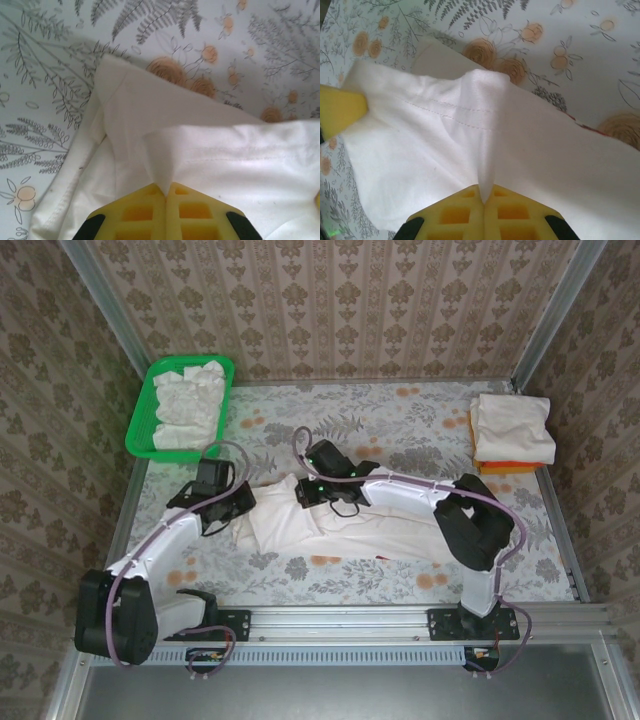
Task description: Fold and stack the t-shirts
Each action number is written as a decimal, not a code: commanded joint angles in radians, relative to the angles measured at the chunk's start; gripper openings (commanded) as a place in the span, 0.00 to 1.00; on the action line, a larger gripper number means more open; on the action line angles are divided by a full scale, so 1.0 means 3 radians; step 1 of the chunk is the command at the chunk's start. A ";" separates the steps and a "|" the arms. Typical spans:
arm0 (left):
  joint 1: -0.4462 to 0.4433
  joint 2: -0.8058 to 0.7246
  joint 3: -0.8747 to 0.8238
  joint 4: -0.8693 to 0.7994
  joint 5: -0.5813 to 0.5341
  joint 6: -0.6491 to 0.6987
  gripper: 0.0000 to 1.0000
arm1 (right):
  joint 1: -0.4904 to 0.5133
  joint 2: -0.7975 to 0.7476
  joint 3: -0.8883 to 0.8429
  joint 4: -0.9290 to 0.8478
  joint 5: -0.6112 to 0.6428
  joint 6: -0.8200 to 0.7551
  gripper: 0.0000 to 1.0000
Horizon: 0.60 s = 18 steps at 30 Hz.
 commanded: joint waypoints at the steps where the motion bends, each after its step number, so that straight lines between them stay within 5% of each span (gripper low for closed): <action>1: 0.0021 0.0084 0.0255 -0.0086 0.0053 0.0226 0.00 | -0.0003 -0.0204 -0.0238 0.0061 0.0187 0.0187 0.01; 9: 0.0021 0.0752 0.0793 -0.0215 0.0342 0.0684 0.00 | 0.0064 -0.0339 -0.0520 0.0124 0.0305 0.0284 0.03; 18: 0.0004 0.1079 0.0740 -0.0220 0.0373 0.0788 0.00 | 0.0059 -0.0132 -0.0429 0.0050 0.0421 0.0288 0.03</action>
